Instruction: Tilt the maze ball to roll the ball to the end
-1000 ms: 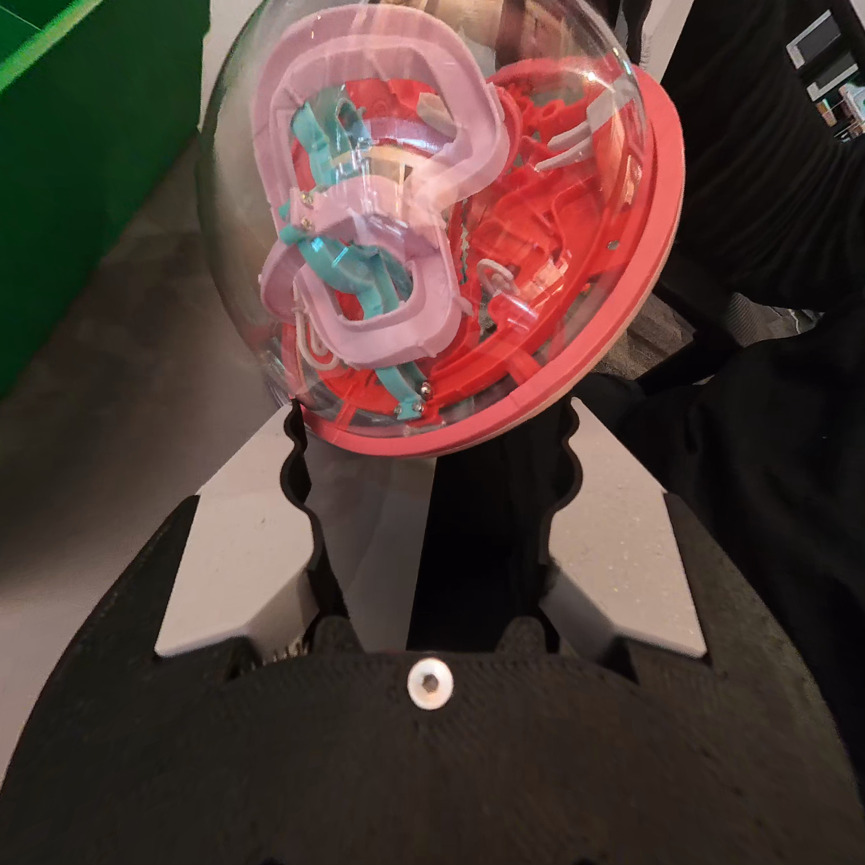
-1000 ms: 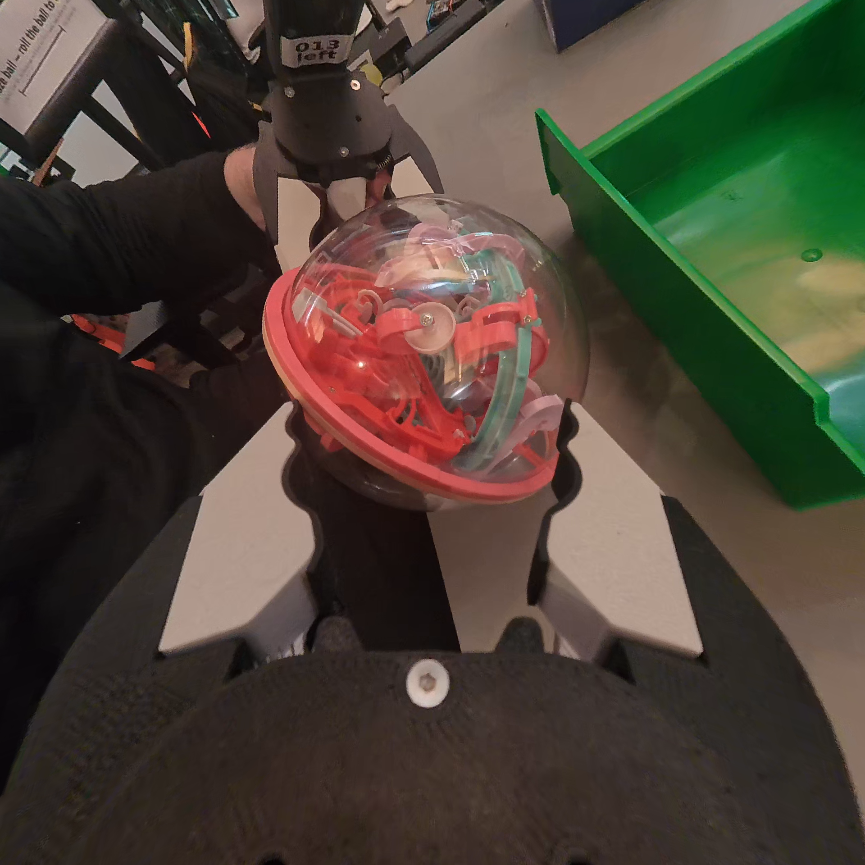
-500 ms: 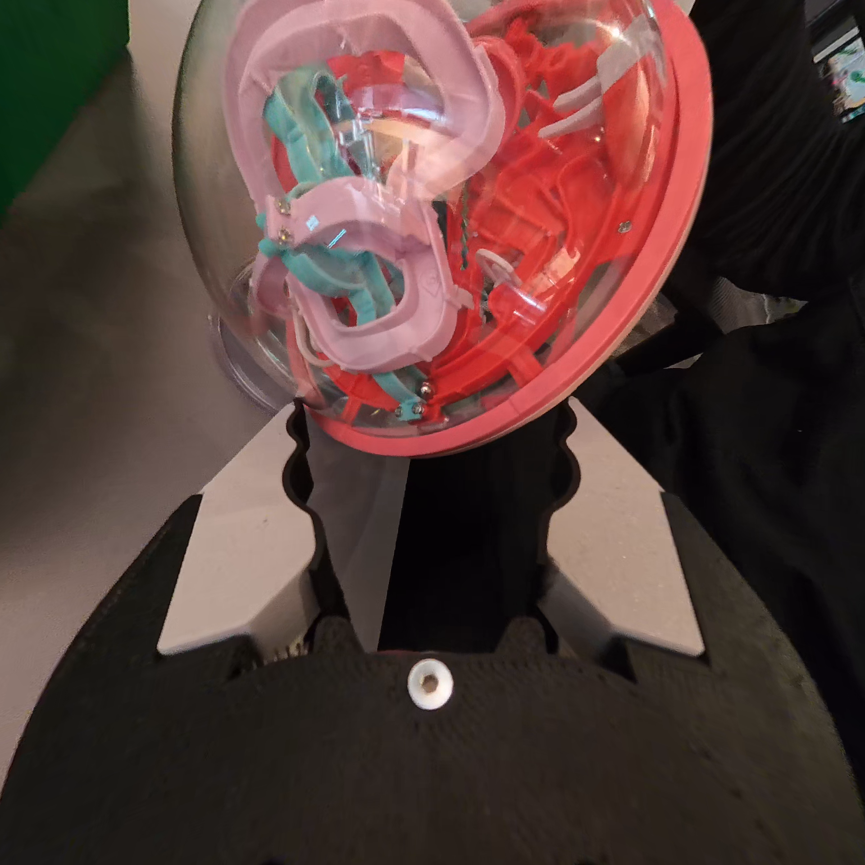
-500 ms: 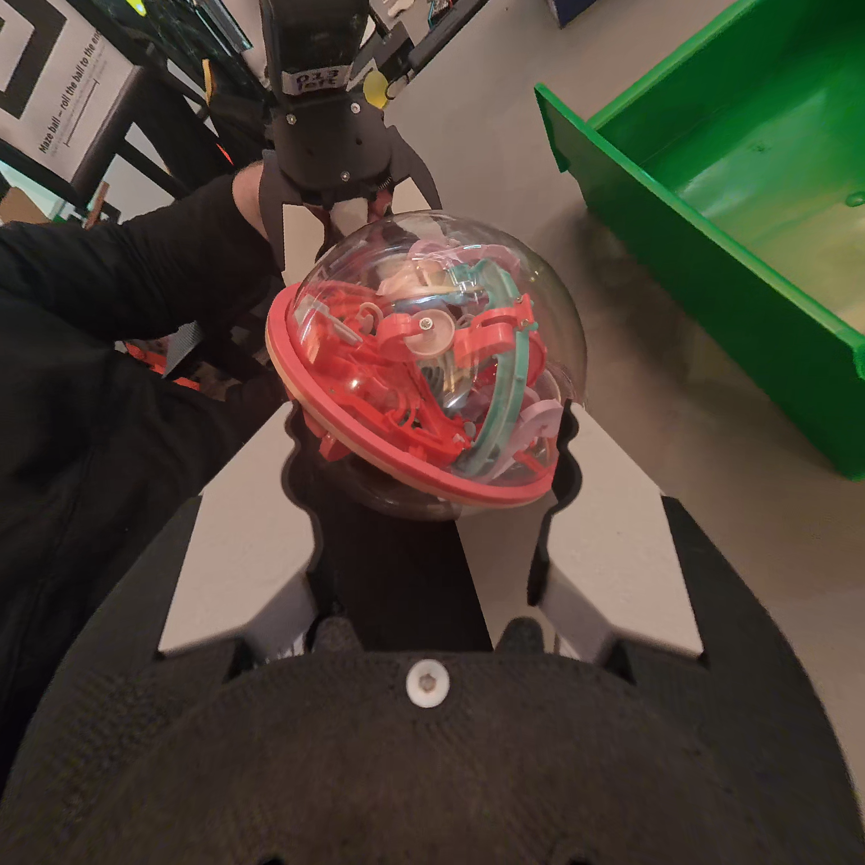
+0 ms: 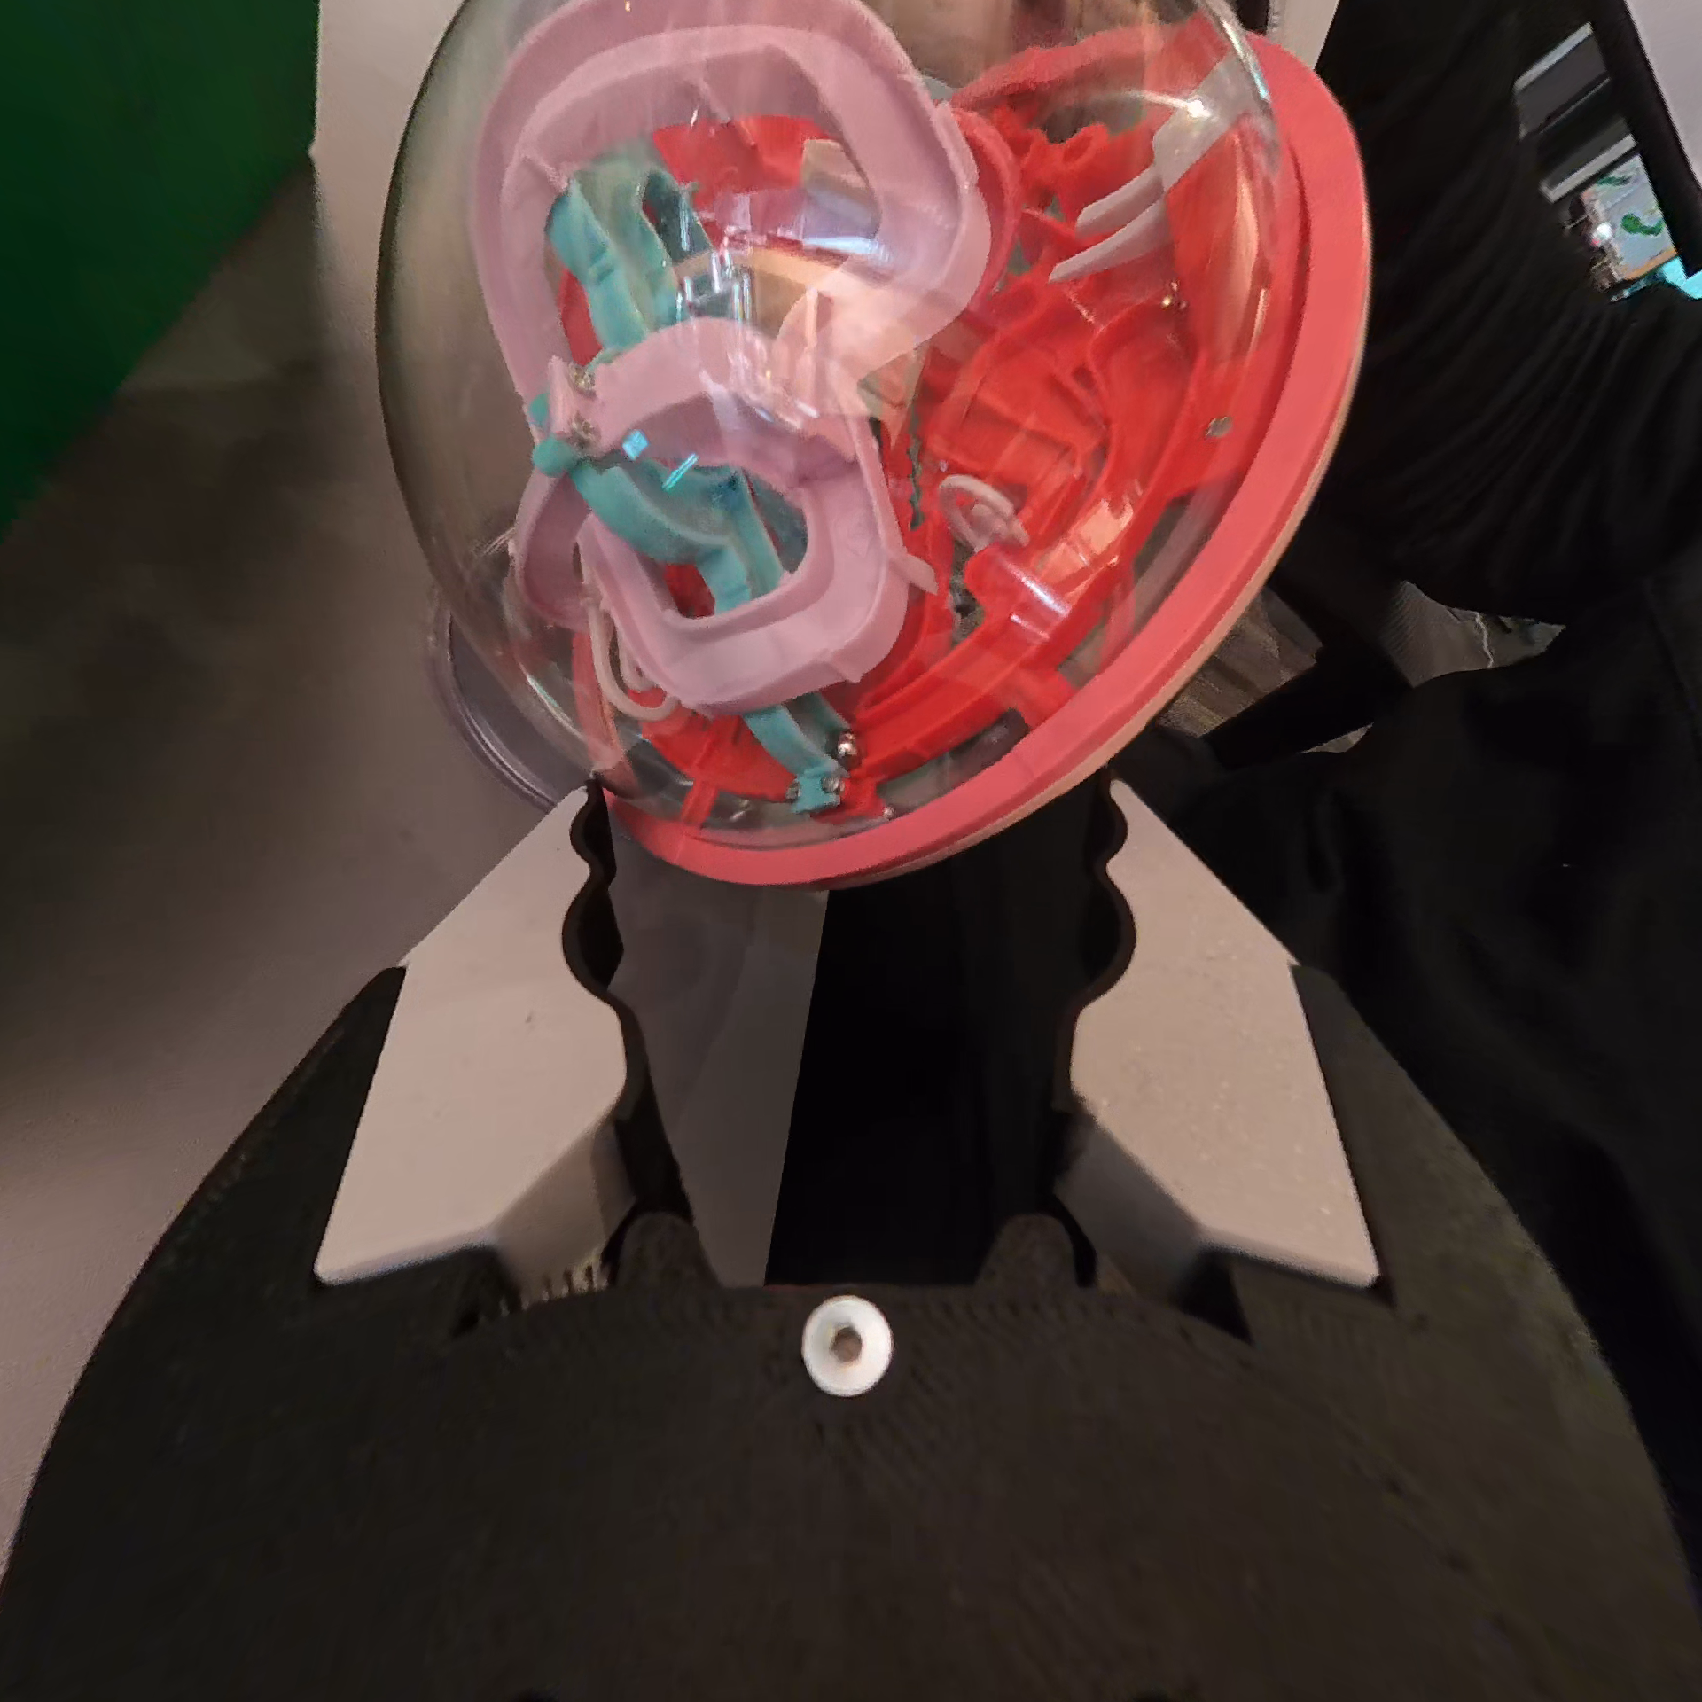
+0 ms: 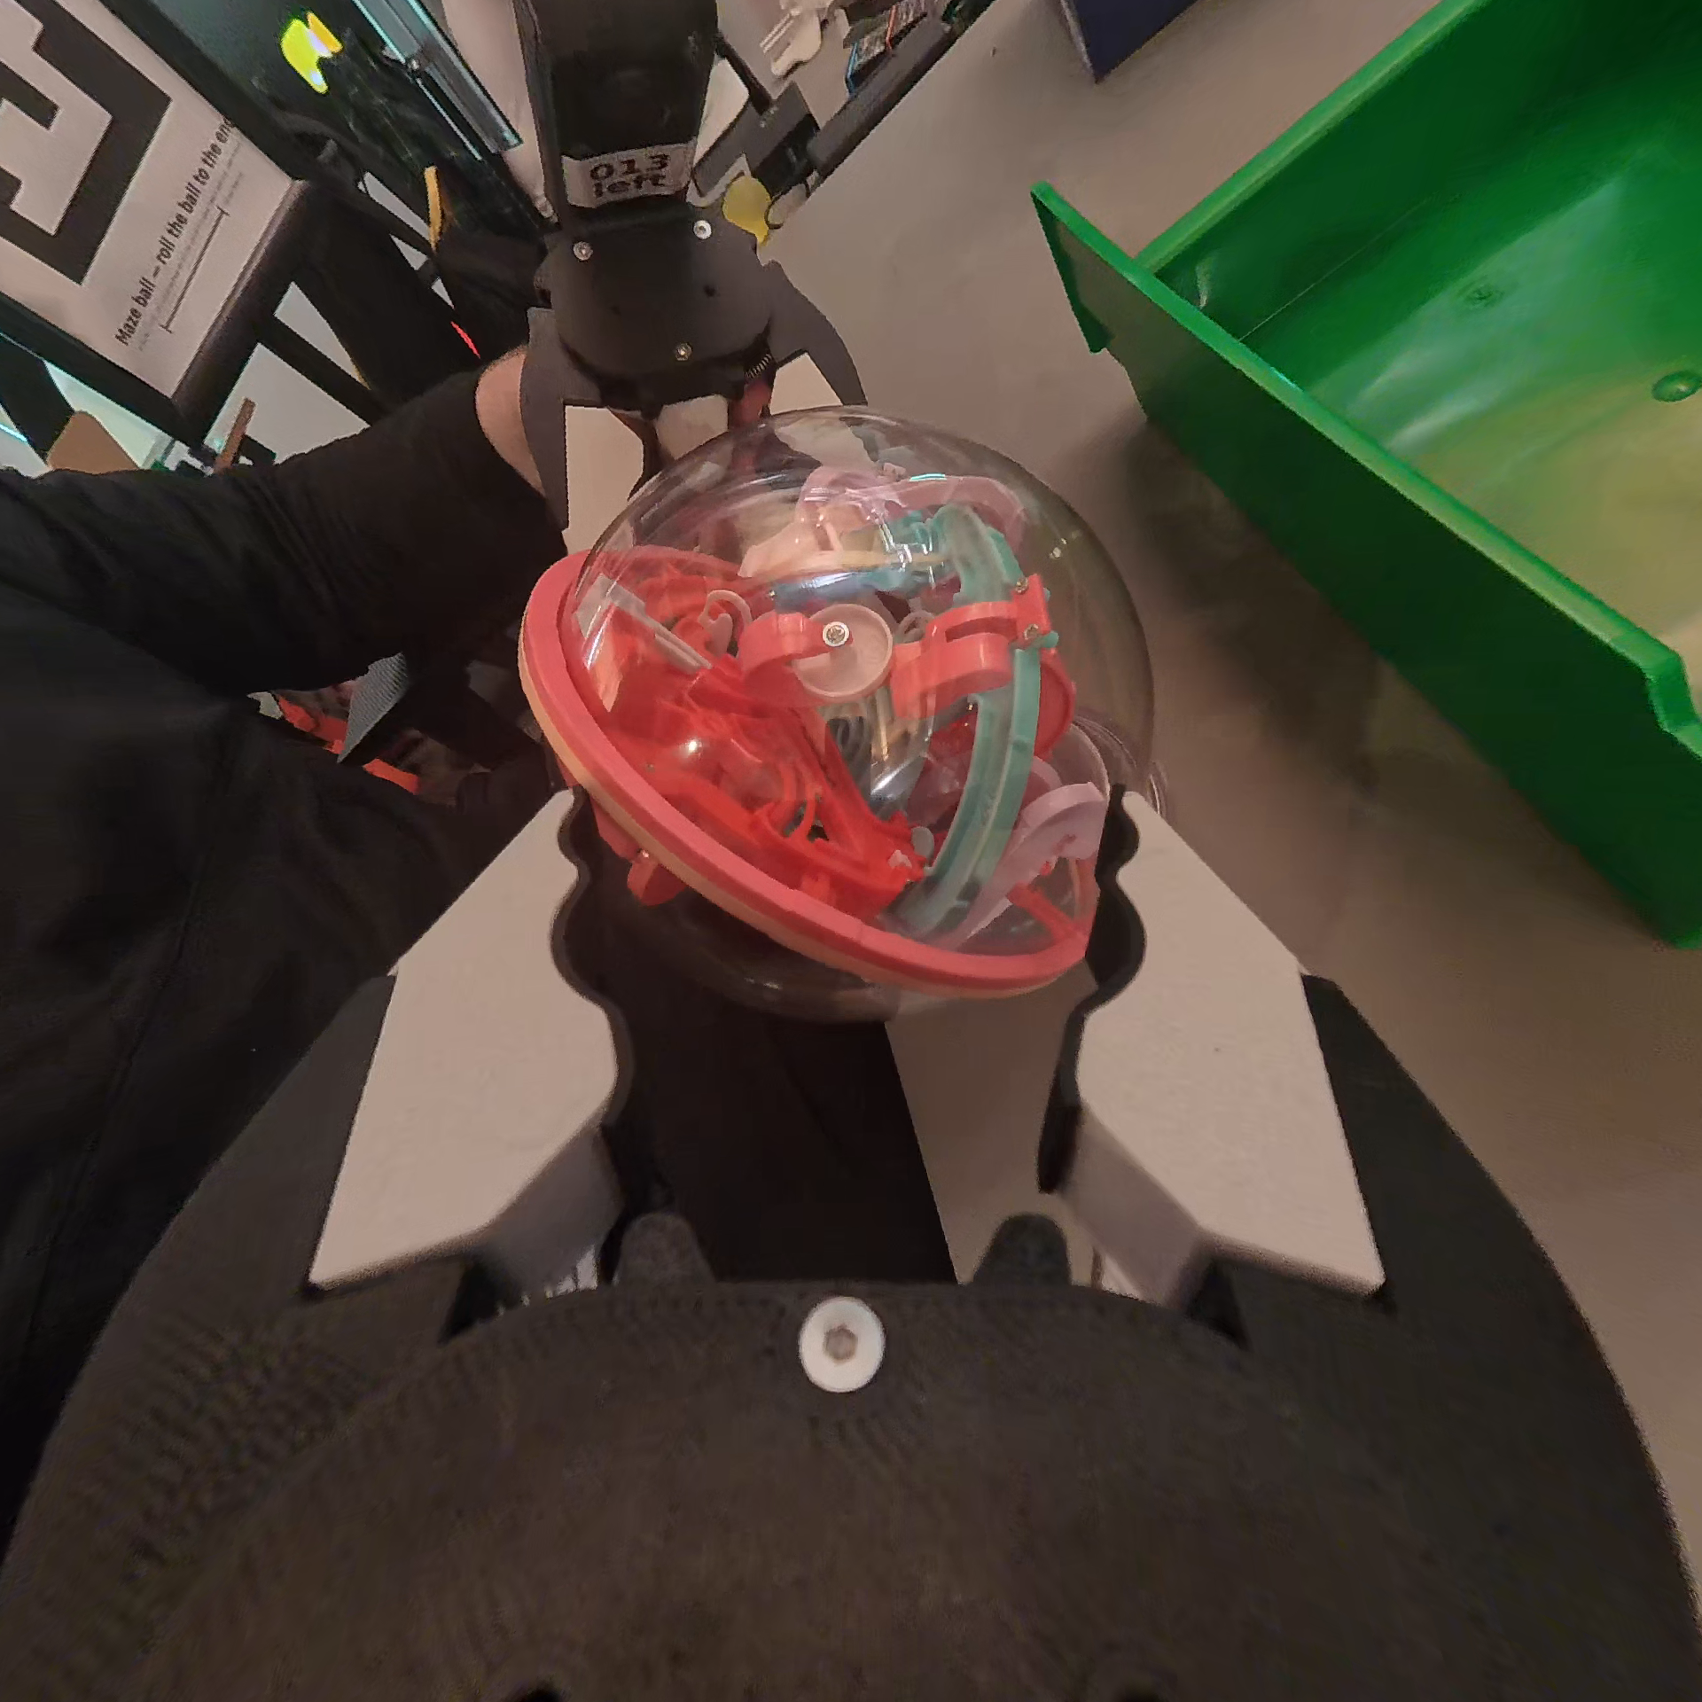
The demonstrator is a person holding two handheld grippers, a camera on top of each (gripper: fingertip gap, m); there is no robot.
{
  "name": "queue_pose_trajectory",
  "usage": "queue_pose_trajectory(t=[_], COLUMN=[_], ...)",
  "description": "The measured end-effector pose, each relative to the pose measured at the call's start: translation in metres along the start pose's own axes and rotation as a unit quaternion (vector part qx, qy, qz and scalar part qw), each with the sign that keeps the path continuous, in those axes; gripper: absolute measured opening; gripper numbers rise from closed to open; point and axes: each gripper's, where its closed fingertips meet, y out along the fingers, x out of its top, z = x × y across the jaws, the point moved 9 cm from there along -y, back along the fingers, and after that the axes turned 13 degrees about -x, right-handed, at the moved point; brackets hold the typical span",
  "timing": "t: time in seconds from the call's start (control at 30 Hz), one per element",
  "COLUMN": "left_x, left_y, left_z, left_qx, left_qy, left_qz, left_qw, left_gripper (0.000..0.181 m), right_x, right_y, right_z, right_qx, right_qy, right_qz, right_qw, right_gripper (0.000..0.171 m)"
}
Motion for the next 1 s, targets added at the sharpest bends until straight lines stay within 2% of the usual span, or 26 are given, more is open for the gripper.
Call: queue_pose_trajectory(t=[0.37, 0.8, 1.0], left_x=[-0.001, 0.007, 0.008], left_y=[-0.005, 0.0, 0.004], left_z=[-0.006, -0.019, -0.019], left_qx=[0.042, 0.001, 0.007], left_qy=[0.045, 0.008, 0.007], left_qz=[0.003, 0.006, 0.012], left_qw=[0.998, 1.0, 1.0], left_gripper=[0.095, 0.091, 0.091], right_x=[-0.004, -0.001, -0.002], right_y=[-0.001, -0.016, -0.017], right_z=[0.003, 0.009, 0.008], right_qx=[-0.007, 0.016, 0.011], right_qy=[-0.045, -0.004, -0.005], right_qz=[-0.011, 0.0, 0.0], right_qw=[0.999, 1.0, 1.0], right_gripper=[0.103, 0.103, 0.103])
